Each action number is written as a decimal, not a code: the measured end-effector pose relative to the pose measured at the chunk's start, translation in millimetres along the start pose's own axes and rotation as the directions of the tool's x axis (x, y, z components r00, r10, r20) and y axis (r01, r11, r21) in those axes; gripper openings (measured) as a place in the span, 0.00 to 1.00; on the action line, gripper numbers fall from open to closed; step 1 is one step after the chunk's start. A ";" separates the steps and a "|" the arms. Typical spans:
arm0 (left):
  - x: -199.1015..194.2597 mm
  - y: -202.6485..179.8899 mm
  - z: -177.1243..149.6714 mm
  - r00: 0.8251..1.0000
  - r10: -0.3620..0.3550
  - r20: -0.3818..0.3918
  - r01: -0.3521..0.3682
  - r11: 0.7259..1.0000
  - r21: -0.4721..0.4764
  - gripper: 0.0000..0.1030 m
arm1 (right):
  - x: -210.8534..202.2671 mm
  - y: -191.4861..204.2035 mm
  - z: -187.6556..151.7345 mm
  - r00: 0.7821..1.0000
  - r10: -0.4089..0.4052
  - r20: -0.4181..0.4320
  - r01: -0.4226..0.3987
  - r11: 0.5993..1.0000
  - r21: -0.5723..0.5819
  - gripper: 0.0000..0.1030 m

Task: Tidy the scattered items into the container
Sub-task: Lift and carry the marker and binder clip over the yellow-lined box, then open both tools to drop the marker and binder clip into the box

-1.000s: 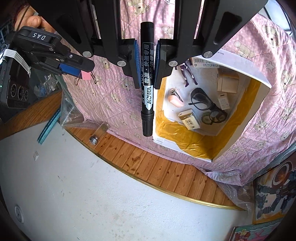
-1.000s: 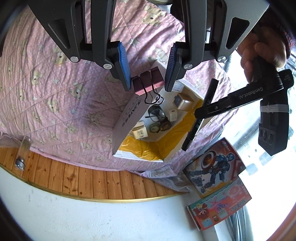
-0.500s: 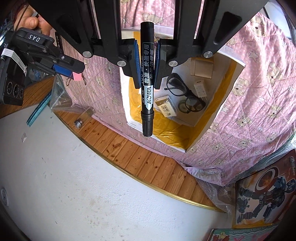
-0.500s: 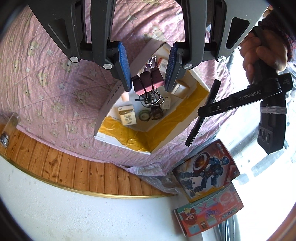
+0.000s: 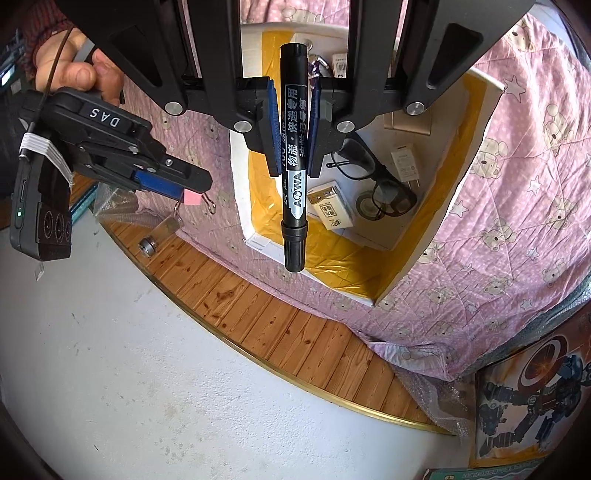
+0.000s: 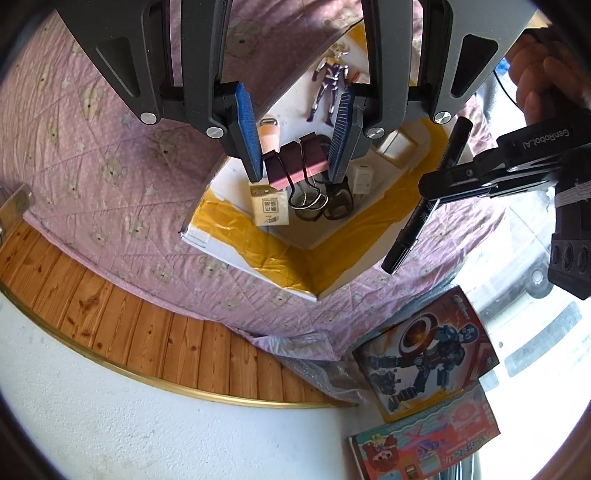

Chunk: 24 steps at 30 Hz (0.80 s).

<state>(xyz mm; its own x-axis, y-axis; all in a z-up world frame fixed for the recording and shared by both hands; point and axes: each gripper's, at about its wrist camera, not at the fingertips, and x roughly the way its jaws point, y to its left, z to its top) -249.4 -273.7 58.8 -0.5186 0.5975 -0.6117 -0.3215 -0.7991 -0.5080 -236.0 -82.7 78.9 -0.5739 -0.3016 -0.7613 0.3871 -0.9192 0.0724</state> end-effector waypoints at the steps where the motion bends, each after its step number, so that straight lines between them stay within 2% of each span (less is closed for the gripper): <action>1: 4.8 0.9 3.6 1.000 -0.005 -0.011 0.005 1.000 -0.017 0.14 | 5.9 -2.5 2.7 1.000 -0.005 -0.008 0.005 1.000 -0.005 0.37; 10: 56.2 6.9 26.7 0.994 -0.012 -0.111 -0.004 0.990 -0.141 0.14 | 55.9 -33.2 21.8 0.995 -0.044 -0.086 0.042 0.999 -0.027 0.37; 18: 109.9 19.2 40.6 0.985 0.024 -0.174 -0.069 0.965 -0.255 0.14 | 94.4 -48.7 30.5 0.987 -0.087 -0.135 0.080 0.995 -0.054 0.38; 21: 138.0 30.5 40.9 0.974 0.040 -0.224 -0.108 0.948 -0.301 0.14 | 112.3 -54.0 31.0 0.981 -0.108 -0.164 0.098 0.993 -0.066 0.39; 22: 147.7 37.0 40.0 0.971 0.041 -0.235 -0.119 0.938 -0.327 0.20 | 117.4 -55.5 30.6 0.977 -0.121 -0.174 0.111 0.991 -0.069 0.39; 23: 159.3 42.7 38.6 0.966 0.030 -0.258 -0.120 0.932 -0.341 0.34 | 119.0 -56.0 30.0 0.976 -0.134 -0.171 0.122 0.990 -0.076 0.40; 24: 171.0 49.0 35.4 0.954 0.016 -0.299 -0.130 0.923 -0.363 0.38 | 118.5 -54.6 29.4 0.977 -0.137 -0.163 0.125 0.989 -0.085 0.42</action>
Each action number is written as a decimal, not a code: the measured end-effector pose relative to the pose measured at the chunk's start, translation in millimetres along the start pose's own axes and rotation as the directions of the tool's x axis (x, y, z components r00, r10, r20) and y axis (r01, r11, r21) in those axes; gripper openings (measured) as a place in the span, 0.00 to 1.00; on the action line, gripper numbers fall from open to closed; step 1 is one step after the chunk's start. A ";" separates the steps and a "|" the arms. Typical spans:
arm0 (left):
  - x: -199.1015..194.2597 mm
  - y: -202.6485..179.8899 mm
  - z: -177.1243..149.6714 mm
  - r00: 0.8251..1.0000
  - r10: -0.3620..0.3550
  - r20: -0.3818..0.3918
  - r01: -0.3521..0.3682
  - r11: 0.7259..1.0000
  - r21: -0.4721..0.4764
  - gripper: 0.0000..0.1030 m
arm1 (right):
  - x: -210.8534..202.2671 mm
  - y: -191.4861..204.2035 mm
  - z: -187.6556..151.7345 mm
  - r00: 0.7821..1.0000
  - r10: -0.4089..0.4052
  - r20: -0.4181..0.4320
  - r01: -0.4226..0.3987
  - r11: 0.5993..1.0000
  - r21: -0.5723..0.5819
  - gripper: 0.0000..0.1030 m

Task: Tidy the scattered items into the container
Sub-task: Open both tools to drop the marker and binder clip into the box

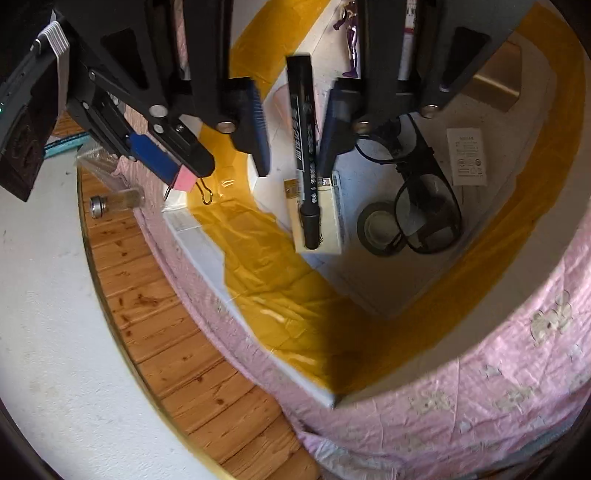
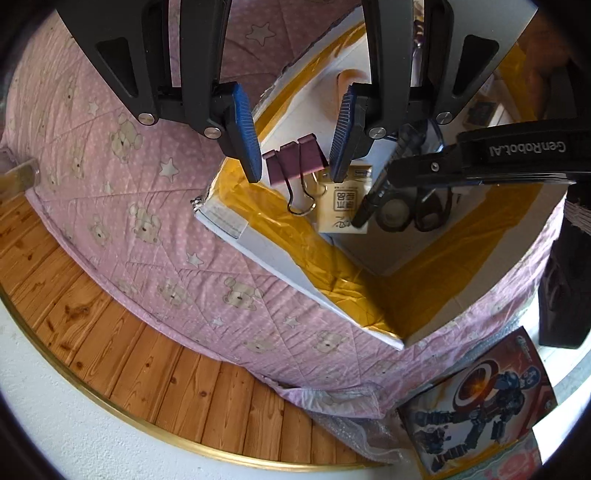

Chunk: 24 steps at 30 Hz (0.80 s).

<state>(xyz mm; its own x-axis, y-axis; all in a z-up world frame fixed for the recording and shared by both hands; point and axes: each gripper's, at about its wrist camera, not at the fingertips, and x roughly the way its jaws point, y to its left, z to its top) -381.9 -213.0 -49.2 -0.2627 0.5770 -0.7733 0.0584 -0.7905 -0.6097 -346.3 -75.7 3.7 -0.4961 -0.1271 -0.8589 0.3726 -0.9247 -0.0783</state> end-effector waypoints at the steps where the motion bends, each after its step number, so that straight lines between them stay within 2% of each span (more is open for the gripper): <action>1: 7.1 7.9 0.4 0.999 -0.018 -0.032 0.017 0.999 -0.047 0.38 | -1.8 1.7 -0.9 1.000 -0.001 0.008 0.001 1.000 -0.007 0.46; 2: 9.9 14.1 -1.0 0.998 -0.041 -0.048 0.038 0.996 -0.080 0.38 | -4.3 2.9 -1.9 1.000 -0.004 0.017 0.004 1.000 -0.008 0.47; 4: 3.5 18.9 -4.8 0.998 -0.050 -0.034 0.047 0.996 -0.081 0.38 | -10.4 2.8 -3.9 0.999 -0.008 0.036 0.008 1.000 0.002 0.47; 7: -18.5 19.3 -10.3 0.999 -0.047 0.028 0.048 0.998 -0.040 0.38 | -20.9 -3.1 -6.4 0.998 0.007 0.058 -0.010 0.999 0.043 0.48; 10: -33.1 17.2 -16.3 0.997 -0.053 0.051 0.053 0.999 -0.001 0.38 | -30.1 -7.5 -7.8 0.998 0.025 0.064 -0.029 0.997 0.068 0.49; 16: -44.4 2.2 -41.9 0.996 0.011 0.086 -0.023 0.990 0.140 0.40 | -47.5 -9.9 -14.6 0.998 0.041 0.045 -0.045 0.995 0.090 0.49; 21: -54.8 -6.6 -68.2 0.989 0.073 0.126 -0.104 0.959 0.263 0.40 | -61.6 13.5 -31.8 0.998 0.066 0.013 -0.066 0.998 0.012 0.49; 24: -67.7 -12.5 -82.6 0.979 0.105 0.174 -0.158 0.933 0.324 0.41 | -69.8 33.6 -44.7 0.997 0.082 -0.017 -0.082 0.995 -0.055 0.49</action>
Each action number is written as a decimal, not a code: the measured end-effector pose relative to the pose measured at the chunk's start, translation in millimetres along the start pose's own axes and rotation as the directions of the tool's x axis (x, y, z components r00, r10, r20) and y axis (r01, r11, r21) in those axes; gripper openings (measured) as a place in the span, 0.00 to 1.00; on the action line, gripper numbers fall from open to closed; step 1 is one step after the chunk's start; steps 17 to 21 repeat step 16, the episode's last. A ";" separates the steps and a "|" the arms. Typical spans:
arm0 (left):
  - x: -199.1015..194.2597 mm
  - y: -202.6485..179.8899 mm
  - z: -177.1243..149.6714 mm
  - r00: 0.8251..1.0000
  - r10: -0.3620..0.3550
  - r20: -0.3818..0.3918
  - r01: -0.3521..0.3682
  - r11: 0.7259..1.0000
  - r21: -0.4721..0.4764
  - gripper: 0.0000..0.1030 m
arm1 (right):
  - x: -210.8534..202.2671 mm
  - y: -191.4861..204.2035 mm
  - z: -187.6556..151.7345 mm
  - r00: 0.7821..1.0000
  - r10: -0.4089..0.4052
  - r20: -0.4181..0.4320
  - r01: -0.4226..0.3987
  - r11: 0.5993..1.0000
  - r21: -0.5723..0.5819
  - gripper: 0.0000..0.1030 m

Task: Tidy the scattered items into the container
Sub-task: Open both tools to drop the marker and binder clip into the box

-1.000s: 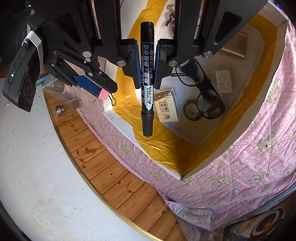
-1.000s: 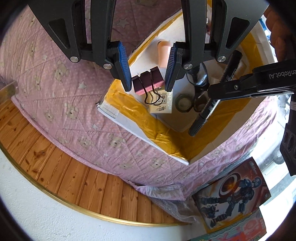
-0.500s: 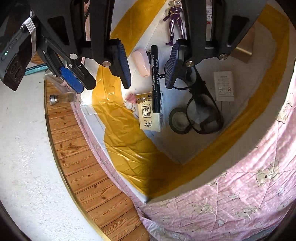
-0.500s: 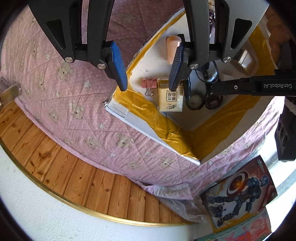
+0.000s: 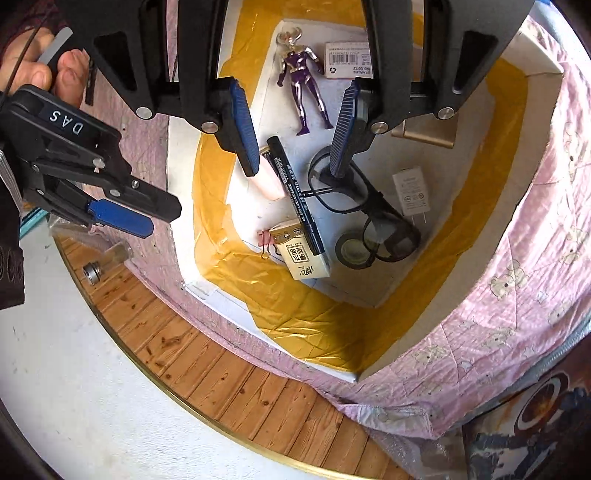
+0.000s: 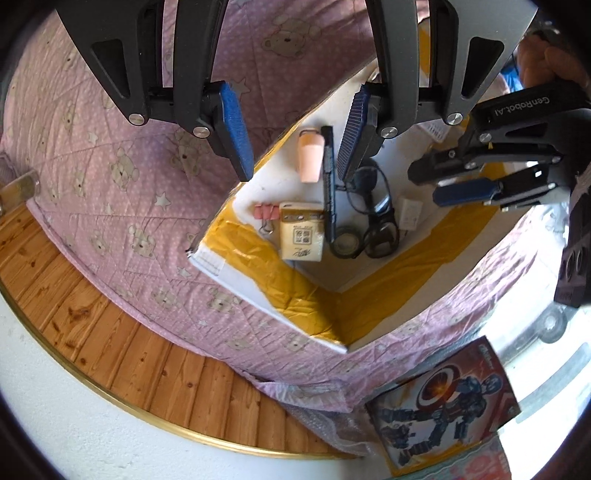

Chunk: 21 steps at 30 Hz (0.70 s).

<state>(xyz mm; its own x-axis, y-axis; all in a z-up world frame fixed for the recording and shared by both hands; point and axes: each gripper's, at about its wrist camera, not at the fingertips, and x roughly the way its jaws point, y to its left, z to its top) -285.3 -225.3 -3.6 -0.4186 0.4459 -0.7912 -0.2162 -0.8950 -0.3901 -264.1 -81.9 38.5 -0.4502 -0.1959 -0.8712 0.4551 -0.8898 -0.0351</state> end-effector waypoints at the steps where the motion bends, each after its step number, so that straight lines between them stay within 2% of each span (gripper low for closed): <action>1: -6.3 -2.3 -3.0 1.000 0.019 0.016 -0.019 1.000 0.022 0.42 | -1.3 7.0 -4.4 1.000 0.003 -0.014 -0.003 1.000 -0.018 0.49; 4: -28.2 -5.7 -11.8 0.994 0.075 0.078 -0.080 0.994 0.074 0.48 | 1.9 21.6 -19.3 0.993 0.078 -0.088 -0.080 0.997 -0.013 0.49; 7: -48.0 -4.3 -19.8 0.986 0.108 0.125 -0.119 0.989 0.087 0.49 | -2.7 38.3 -31.2 0.995 0.045 -0.092 -0.048 0.998 -0.033 0.51; 13: -74.5 -1.6 -33.3 0.982 0.103 0.159 -0.117 0.990 0.081 0.49 | -22.8 44.8 -35.8 0.997 0.063 -0.048 -0.061 0.997 0.048 0.49; 16: -85.8 -2.8 -39.0 0.979 0.108 0.173 -0.125 0.988 0.088 0.49 | -37.6 55.6 -34.9 0.998 0.062 -0.021 -0.061 0.998 0.030 0.49; 21: -85.8 -2.8 -39.0 0.979 0.108 0.173 -0.125 0.988 0.088 0.49 | -37.6 55.6 -34.9 0.998 0.062 -0.021 -0.061 0.998 0.030 0.49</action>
